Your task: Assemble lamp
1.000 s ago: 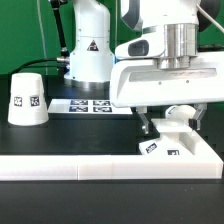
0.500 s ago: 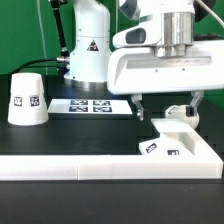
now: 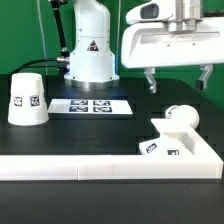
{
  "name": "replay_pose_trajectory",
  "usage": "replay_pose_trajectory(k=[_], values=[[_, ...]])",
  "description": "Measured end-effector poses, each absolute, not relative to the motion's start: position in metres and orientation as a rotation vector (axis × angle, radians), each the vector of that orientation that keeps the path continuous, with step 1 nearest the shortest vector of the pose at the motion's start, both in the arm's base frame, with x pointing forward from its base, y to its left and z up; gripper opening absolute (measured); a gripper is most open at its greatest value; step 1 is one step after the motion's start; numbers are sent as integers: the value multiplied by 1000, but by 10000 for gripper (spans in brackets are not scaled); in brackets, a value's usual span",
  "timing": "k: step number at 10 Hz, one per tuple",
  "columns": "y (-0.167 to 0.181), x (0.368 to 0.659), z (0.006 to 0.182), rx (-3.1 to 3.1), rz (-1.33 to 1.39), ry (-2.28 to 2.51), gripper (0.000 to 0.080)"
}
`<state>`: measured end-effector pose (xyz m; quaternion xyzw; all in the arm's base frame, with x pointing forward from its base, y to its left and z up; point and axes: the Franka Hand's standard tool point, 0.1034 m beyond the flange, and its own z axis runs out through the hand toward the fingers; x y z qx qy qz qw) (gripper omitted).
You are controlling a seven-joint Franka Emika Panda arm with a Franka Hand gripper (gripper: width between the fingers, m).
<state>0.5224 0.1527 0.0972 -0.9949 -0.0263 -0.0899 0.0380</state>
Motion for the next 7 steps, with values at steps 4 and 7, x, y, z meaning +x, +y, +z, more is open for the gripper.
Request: replay_pose_trajectory(k=[4,7], values=[[159,518,94,-3052,-270,-112,699],[169,501,84,-3040,-300,-145,699]])
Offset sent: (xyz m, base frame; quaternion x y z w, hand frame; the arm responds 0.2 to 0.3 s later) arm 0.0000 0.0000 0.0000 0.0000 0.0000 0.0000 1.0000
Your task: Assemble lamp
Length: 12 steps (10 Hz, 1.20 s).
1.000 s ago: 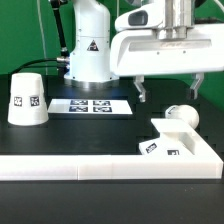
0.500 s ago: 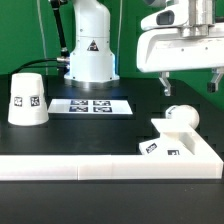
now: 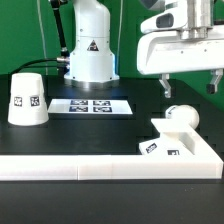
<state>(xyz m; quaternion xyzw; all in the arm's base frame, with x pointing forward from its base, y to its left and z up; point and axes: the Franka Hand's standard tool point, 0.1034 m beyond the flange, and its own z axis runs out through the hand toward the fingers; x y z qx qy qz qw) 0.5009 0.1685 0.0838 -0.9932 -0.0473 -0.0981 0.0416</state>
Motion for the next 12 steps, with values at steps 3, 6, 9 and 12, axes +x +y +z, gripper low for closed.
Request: replay_pose_trajectory(k=[3,6,9,12], values=[[166,491,67,-3043,-297,-212,699],[163,484,63,-3073,-145,-230,699],[152,488,64,-3104,143,-242,699],[149,483,62,-3108,451,-223,699]])
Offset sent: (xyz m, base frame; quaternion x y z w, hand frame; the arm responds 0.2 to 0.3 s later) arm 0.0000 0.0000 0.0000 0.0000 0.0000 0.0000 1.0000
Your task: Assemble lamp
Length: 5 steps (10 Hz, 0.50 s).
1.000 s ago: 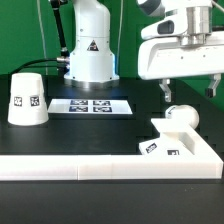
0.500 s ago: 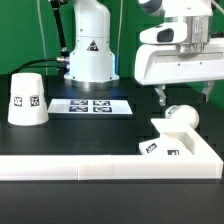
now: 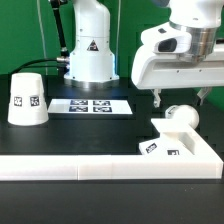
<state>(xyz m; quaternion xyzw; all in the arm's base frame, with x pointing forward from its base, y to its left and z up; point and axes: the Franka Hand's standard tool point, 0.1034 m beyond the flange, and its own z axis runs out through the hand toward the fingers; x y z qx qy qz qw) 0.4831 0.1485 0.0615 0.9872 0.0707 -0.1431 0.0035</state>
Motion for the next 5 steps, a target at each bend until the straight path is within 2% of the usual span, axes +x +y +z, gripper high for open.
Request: replay_pose_trajectory(k=[2,4,5], values=[[147,480,61,3041,-643,221,699],[154,480,71,2958,-884,240,699],[155,480,69,2936,-941,240,699]])
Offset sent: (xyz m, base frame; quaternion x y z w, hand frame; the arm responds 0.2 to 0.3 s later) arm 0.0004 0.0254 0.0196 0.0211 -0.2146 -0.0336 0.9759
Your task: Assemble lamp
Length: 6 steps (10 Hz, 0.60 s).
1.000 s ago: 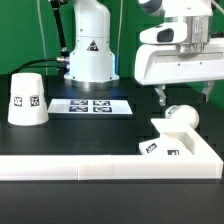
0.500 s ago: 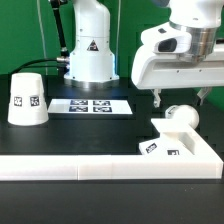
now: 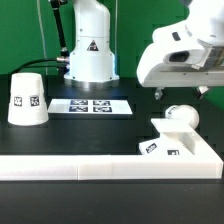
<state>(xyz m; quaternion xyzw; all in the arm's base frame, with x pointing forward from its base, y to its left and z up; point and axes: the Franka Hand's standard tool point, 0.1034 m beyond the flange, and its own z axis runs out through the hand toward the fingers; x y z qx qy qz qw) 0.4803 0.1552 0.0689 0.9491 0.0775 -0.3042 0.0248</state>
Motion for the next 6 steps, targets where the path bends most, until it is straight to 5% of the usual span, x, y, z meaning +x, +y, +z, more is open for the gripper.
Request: replay_pose_trajectory(k=[6], values=[[162,478,48,2852,-1117,237,699]])
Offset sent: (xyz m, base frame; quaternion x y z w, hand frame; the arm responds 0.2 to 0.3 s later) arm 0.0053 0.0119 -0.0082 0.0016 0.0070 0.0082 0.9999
